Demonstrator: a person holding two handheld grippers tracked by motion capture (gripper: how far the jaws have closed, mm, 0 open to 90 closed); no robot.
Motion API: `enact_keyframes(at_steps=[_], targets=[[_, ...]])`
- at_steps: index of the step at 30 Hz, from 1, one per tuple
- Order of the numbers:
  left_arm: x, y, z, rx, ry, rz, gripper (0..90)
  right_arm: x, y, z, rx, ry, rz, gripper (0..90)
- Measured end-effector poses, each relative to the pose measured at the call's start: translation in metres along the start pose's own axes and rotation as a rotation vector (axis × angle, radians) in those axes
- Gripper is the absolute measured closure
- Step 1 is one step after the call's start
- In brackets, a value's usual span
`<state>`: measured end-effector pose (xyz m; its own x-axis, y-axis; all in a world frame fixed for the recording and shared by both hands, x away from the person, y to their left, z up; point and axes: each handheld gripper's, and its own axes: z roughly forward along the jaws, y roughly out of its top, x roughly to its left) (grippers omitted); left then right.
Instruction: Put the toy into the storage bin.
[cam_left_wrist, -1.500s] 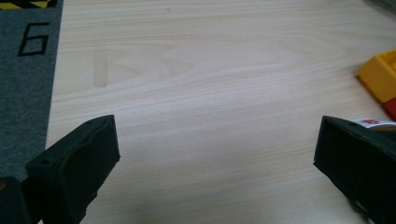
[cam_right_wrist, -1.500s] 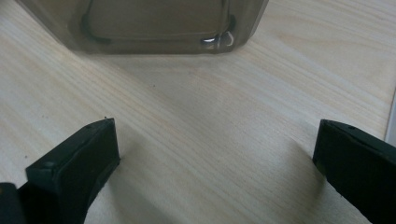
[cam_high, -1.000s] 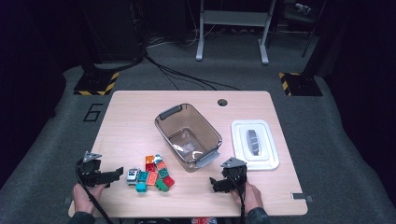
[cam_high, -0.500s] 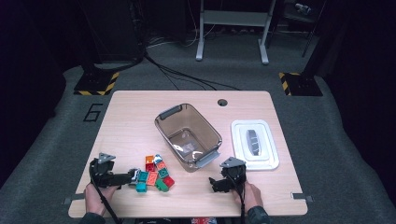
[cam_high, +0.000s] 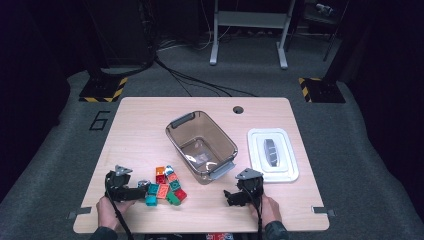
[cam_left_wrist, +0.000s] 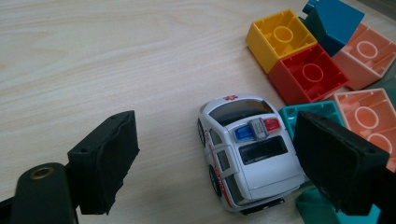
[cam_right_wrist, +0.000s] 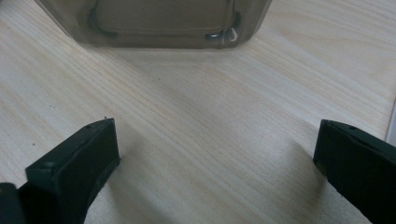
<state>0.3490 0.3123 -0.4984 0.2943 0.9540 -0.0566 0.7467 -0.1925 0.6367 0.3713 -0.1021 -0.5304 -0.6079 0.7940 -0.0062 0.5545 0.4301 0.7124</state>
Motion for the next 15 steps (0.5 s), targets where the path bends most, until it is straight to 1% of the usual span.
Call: enact_keyframes(at_steps=[1,3,5,6,7,9,10,11,12,13,15], targets=[[0.0011,-0.0011,0.0005,0.005,-0.022,0.0,18.0,0.0,0.0,0.0,0.0,0.0,-0.001,0.0],[0.0025,-0.0026,0.001,-0.003,-0.055,-0.007,24.2,0.0002,0.0,0.0,0.0,-0.001,0.0,0.0],[0.0023,-0.0029,0.0014,-0.009,-0.068,-0.008,28.0,-0.0002,-0.0001,-0.0001,0.001,0.001,-0.005,0.0],[0.0021,-0.0028,0.0008,-0.002,-0.072,-0.002,30.1,-0.0001,0.0,-0.0001,0.001,0.001,-0.004,0.0],[0.0021,-0.0027,0.0012,-0.007,-0.078,0.0,31.6,-0.0002,0.0,-0.0001,0.001,0.001,-0.005,0.0],[0.0027,-0.0024,0.0013,0.003,-0.083,0.012,34.3,-0.0001,0.0,-0.0001,0.001,0.001,-0.004,0.0],[0.003,-0.0026,0.0016,0.006,-0.085,0.014,35.4,-0.0002,0.0,-0.0001,0.001,0.001,-0.005,0.0],[0.0039,-0.0026,0.0019,0.007,-0.097,0.01,36.7,-0.0002,0.0,-0.0001,0.001,0.001,-0.005,0.0],[0.0048,-0.0021,0.0017,0.014,-0.104,0.016,38.6,-0.0001,0.0,-0.0001,0.001,0.001,-0.004,0.0],[0.0047,-0.0016,0.0014,0.014,-0.103,0.017,40.1,-0.0002,0.0,-0.0001,0.001,0.001,-0.005,0.0],[0.0046,-0.0005,0.0012,0.017,-0.11,0.031,43.4,-0.0002,0.0,-0.0001,0.001,0.001,-0.006,0.0]])
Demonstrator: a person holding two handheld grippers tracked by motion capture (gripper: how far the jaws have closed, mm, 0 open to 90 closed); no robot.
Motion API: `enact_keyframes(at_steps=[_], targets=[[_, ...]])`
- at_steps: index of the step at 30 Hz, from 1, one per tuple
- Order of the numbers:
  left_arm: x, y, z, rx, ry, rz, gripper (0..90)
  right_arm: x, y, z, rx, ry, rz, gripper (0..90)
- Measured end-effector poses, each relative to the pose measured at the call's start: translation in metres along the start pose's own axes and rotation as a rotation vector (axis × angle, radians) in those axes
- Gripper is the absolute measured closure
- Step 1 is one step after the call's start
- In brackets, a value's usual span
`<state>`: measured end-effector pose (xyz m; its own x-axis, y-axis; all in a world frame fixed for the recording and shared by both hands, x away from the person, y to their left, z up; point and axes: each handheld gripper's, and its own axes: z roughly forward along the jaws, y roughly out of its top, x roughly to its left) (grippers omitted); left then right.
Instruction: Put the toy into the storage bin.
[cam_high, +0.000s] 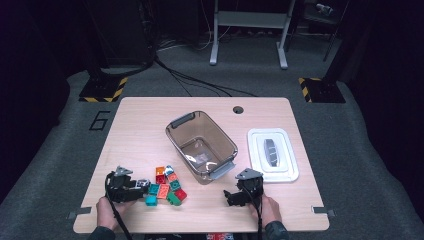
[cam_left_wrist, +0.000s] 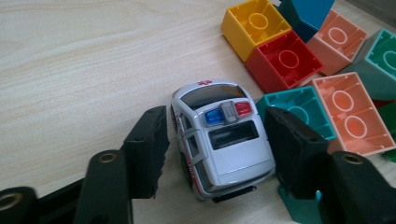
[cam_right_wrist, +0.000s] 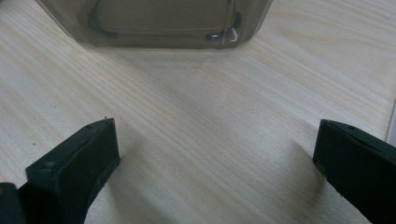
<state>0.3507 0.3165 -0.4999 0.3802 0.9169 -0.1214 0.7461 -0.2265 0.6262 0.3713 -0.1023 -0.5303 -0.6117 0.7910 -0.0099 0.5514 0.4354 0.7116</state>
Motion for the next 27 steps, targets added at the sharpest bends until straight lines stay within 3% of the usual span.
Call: enact_keyframes(at_steps=[4,7,16,17,21,23,27], targets=[[0.002,0.001,-0.001,0.009,-0.005,0.012,47.5,0.0,0.0,0.0,0.0,0.0,-0.001,0.0],[0.004,-0.001,-0.002,-0.008,-0.02,-0.004,49.5,0.0,0.0,0.0,0.0,0.0,-0.001,0.0],[0.01,-0.001,-0.003,0.011,-0.055,0.041,49.7,0.0,0.0,0.0,0.0,0.003,0.002,0.0],[0.008,-0.002,-0.002,-0.006,-0.05,0.022,49.7,0.0,0.0,0.0,-0.001,0.003,-0.003,0.0],[0.006,-0.007,-0.002,-0.048,-0.017,0.007,49.2,0.0,0.0,0.0,0.0,0.003,0.001,0.0],[0.007,-0.011,-0.002,-0.068,-0.02,-0.017,48.8,0.0,0.0,0.0,-0.001,0.005,-0.002,0.0],[0.006,-0.013,-0.003,-0.075,0.0,-0.032,44.6,0.0,0.0,0.0,-0.001,0.001,-0.004,0.0]])
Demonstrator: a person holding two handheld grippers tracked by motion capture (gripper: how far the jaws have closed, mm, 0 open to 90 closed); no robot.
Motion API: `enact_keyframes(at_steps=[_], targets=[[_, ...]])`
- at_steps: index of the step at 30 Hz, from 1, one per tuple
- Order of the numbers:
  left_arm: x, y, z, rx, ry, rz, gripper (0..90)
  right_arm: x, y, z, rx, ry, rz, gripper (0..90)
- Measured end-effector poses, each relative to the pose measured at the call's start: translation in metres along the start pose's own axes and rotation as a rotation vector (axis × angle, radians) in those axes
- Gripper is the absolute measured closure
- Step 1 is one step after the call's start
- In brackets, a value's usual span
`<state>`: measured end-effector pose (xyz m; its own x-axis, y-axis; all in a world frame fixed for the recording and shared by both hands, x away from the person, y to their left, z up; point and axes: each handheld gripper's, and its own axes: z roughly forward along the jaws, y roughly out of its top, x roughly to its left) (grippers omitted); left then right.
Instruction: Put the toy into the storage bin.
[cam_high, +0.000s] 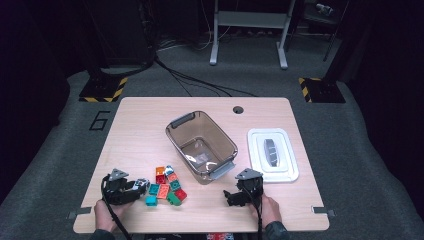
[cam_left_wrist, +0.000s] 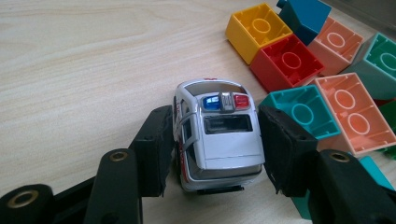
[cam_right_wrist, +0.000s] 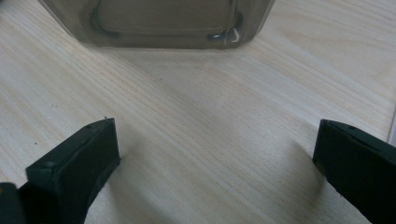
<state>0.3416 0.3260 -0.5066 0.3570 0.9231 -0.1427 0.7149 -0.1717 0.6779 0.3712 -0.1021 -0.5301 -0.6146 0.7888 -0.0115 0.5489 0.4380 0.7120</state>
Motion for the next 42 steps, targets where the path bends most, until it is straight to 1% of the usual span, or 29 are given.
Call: enact_keyframes(at_steps=[1,2,3,5,6,7,8,9,10,11,12,13,17,20,21,22,23,24,25,27,29,32,33,35,37,38,39,40,42], targets=[[0.0,-0.001,0.0,-0.001,0.007,-0.008,42.7,0.0,0.0,0.0,0.0,0.0,0.002,0.0],[0.0,-0.002,0.001,-0.02,0.018,-0.015,39.8,0.0,0.0,0.0,0.0,0.003,0.0,0.0],[0.0,-0.003,0.001,-0.023,0.016,-0.023,39.4,0.0,0.0,0.0,0.0,0.003,0.001,0.0],[0.0,-0.003,0.001,-0.023,0.015,-0.018,38.5,0.0,0.0,0.0,0.0,0.003,0.001,0.0],[-0.002,-0.004,0.003,-0.012,0.018,-0.014,35.5,0.0,0.0,0.0,-0.001,0.003,0.001,0.0],[-0.004,-0.006,0.006,0.0,0.013,0.003,34.4,0.0,0.0,0.0,0.0,0.003,0.001,0.0],[-0.005,-0.007,0.007,0.007,0.013,0.009,34.6,0.0,0.0,0.0,0.0,0.004,0.0,0.0],[-0.008,-0.008,0.009,-0.004,0.029,0.022,35.0,0.0,0.0,0.0,-0.001,0.003,0.0,0.0],[-0.009,-0.008,0.008,0.0,0.035,0.03,36.9,0.0,0.0,0.0,-0.001,0.003,0.001,0.0],[-0.009,-0.009,0.008,-0.014,0.039,0.015,42.6,0.0,0.0,0.0,0.0,0.003,0.0,0.0],[-0.008,-0.009,0.008,-0.019,0.042,0.016,45.5,0.0,0.0,0.0,-0.001,0.004,0.001,0.0],[-0.007,-0.01,0.008,-0.026,0.038,0.014,46.4,0.0,0.0,0.0,-0.001,0.004,0.0,0.0],[-0.008,-0.011,0.007,-0.022,0.047,0.036,47.5,0.0,0.0,0.0,-0.001,0.004,0.001,0.0],[-0.008,-0.012,0.007,-0.038,0.046,0.033,47.6,0.0,0.0,0.0,0.0,0.003,0.0,0.0],[-0.006,-0.012,0.005,-0.032,0.039,0.036,47.7,0.0,0.0,0.0,-0.001,0.004,0.0,0.0],[-0.006,-0.012,0.005,-0.042,0.039,0.028,47.7,0.0,0.0,0.0,0.0,0.004,0.0,0.0],[-0.005,-0.011,0.003,-0.042,0.038,0.034,47.7,0.0,0.0,0.0,-0.001,0.004,0.0,0.0],[-0.005,-0.011,0.002,-0.055,0.035,0.03,47.8,0.0,0.0,0.0,0.0,0.004,0.0,0.0],[-0.006,-0.009,0.0,-0.059,0.039,0.031,47.8,0.0,0.0,0.0,-0.001,0.005,0.001,0.0],[-0.006,-0.005,-0.003,-0.065,0.031,0.032,47.8,0.001,0.0,0.0,0.002,0.006,0.01,0.0],[-0.006,0.0,-0.006,-0.067,0.027,0.037,47.8,0.001,0.0,0.0,0.003,0.006,0.015,0.0],[-0.005,0.008,-0.012,-0.087,0.022,0.035,47.9,0.001,0.0,0.0,0.0,0.006,0.006,0.0],[-0.005,0.011,-0.013,-0.088,0.017,0.033,47.9,0.001,0.0,0.0,0.004,0.005,0.015,0.0],[-0.005,0.017,-0.016,-0.087,0.018,0.033,47.9,0.001,0.0,0.0,0.002,0.006,0.009,0.0],[-0.005,0.023,-0.018,-0.078,0.015,0.052,47.9,0.001,0.0,0.0,0.003,0.006,0.012,0.0],[-0.005,0.026,-0.02,-0.085,0.015,0.058,47.9,0.001,0.0,0.0,0.003,0.005,0.014,0.0],[-0.005,0.028,-0.022,-0.089,0.015,0.063,47.9,0.001,0.0,0.0,0.0,0.007,0.005,0.0],[-0.005,0.029,-0.023,-0.089,0.015,0.063,47.9,0.002,0.0,0.0,0.005,0.006,0.019,0.0],[-0.003,0.033,-0.023,-0.093,0.015,0.063,47.9,0.002,0.0,0.0,0.005,0.006,0.019,0.0]])
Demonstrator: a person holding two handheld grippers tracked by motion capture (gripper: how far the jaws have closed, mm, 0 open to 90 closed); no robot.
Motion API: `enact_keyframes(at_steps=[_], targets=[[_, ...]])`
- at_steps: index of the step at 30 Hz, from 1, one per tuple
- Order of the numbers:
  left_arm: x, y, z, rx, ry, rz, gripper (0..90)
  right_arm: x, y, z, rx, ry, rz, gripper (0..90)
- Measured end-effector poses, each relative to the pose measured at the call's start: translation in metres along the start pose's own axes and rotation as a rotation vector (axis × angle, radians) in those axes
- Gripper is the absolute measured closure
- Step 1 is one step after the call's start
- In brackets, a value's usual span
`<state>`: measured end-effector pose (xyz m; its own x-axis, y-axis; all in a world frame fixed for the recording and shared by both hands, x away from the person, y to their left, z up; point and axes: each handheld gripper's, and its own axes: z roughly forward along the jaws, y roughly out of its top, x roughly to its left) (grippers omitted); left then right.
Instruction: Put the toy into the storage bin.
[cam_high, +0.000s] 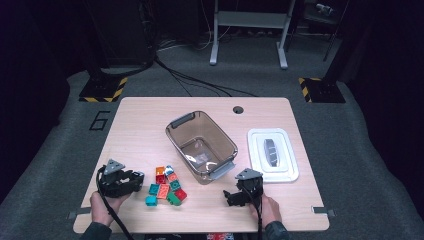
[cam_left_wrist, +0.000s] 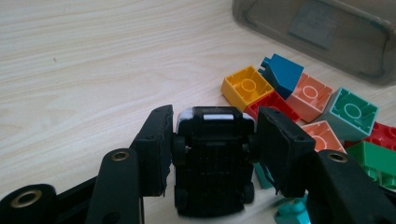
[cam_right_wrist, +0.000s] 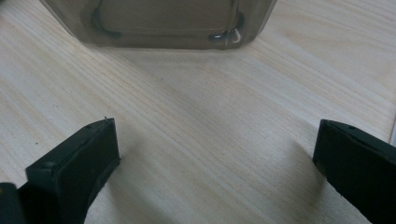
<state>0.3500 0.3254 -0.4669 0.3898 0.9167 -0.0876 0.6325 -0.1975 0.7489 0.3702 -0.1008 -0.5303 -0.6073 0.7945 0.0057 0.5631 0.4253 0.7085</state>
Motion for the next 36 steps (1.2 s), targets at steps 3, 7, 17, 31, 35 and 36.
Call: enact_keyframes(at_steps=[3,7,17,31,35,36], targets=[[0.002,0.006,-0.003,0.003,0.002,0.006,47.9,0.0,0.0,0.0,0.0,0.0,0.0,0.0],[0.006,0.015,-0.003,-0.003,0.002,0.007,47.9,0.0,0.0,0.0,0.0,0.0,-0.002,0.0],[0.001,0.038,0.002,0.011,-0.003,0.058,47.9,0.0,0.0,0.0,0.0,0.0,-0.001,0.0],[0.0,0.086,-0.006,-0.017,-0.017,0.095,47.9,0.0,0.0,0.0,0.0,0.0,-0.001,0.0],[-0.001,0.096,-0.008,-0.023,-0.015,0.106,47.9,0.0,0.0,0.0,0.0,0.0,-0.001,0.0],[-0.002,0.099,-0.009,-0.025,-0.015,0.113,47.9,0.0,0.0,0.0,0.0,0.0,-0.001,0.0]])
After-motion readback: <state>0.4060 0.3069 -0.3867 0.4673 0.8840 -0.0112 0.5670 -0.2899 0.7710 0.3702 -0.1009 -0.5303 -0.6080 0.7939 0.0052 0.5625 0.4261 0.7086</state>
